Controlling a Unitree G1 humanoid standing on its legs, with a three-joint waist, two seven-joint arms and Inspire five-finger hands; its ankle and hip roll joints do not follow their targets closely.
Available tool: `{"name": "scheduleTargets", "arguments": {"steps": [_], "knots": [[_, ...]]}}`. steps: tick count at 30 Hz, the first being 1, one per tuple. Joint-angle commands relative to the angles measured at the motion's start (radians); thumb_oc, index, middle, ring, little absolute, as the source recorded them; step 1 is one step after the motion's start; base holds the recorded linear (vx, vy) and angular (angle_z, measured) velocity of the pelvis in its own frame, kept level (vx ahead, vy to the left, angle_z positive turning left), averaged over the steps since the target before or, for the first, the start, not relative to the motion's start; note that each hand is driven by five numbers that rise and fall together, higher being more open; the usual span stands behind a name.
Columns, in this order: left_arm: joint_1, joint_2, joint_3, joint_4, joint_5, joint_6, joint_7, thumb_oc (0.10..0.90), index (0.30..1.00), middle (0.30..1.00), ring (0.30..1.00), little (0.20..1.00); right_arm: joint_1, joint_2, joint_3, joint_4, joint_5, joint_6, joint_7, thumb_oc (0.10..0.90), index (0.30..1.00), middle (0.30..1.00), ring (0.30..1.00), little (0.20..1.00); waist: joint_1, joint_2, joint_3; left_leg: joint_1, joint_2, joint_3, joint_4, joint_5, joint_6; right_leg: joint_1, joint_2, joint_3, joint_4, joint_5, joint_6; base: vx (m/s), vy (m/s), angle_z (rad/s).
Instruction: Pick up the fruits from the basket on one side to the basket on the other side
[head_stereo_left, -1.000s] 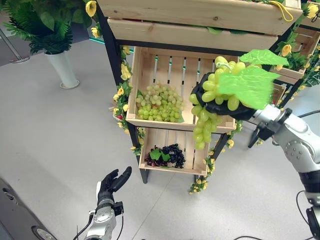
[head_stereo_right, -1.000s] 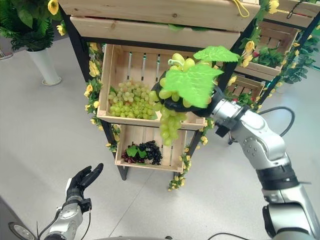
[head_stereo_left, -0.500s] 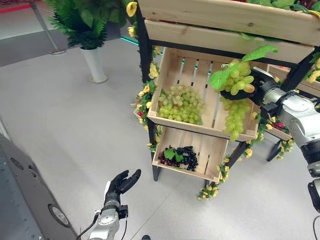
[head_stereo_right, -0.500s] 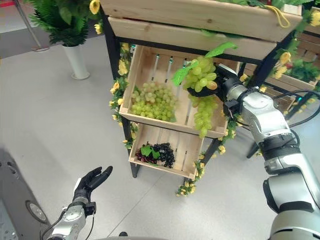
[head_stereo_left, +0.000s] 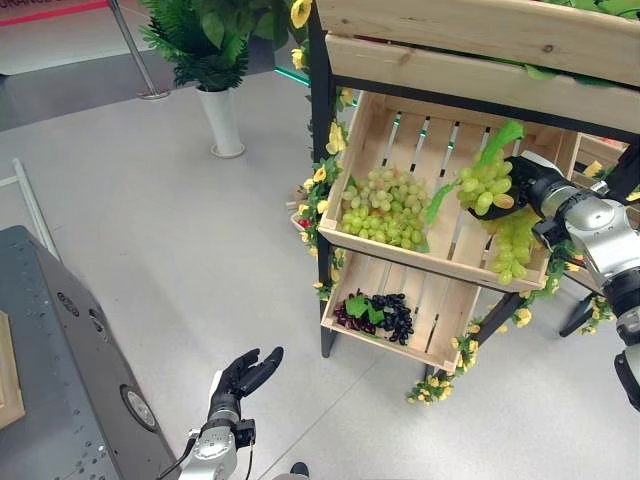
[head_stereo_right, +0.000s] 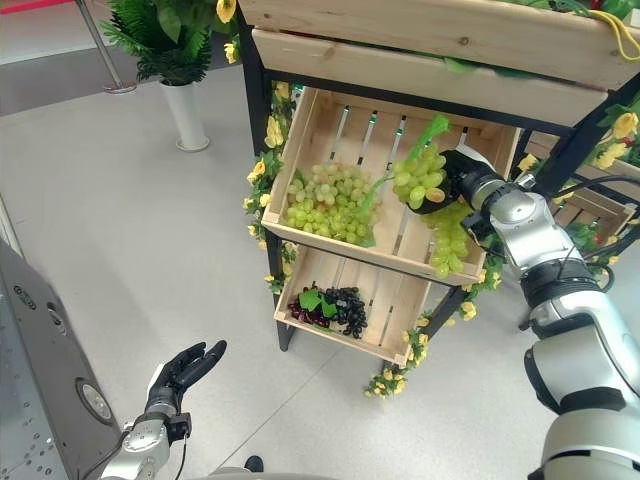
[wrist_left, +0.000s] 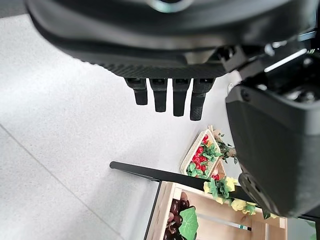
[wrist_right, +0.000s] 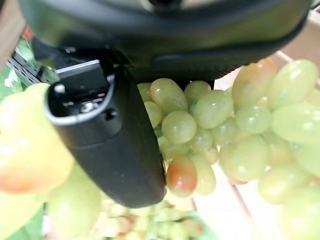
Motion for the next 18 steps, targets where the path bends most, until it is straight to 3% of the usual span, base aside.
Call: {"name": "scheduleTargets", "arguments": {"steps": [1, 18], "knots": [[-0.072, 0.085, -0.060, -0.091, -0.008, -0.101, -0.011, 0.800, 0.900, 0.900, 0.900, 0.900, -0.256, -0.078, 0.072, 0.059, -0.050, -0.106, -0.048, 0.400, 0.300, 0.300, 0.300, 0.300, 0.034, -0.051, -0.046, 0.063, -0.031, -0.012, 0.002, -0.162, -0.006, 0.054, -0.024, 0.039, 0.007, -0.062, -0.012, -0.01, -0.006, 0.11], [-0.062, 0.082, -0.077, -0.088, -0.018, -0.118, -0.030, 0.800, 0.900, 0.900, 0.900, 0.900, -0.249, -0.036, 0.106, 0.183, -0.145, -0.135, -0.043, 0.400, 0.300, 0.300, 0.300, 0.300, 0.050, -0.037, -0.038, 0.056, -0.028, -0.016, 0.002, -0.154, -0.007, 0.050, -0.025, 0.028, 0.007, -0.060, -0.014, 0.00, -0.001, 0.01]]}}
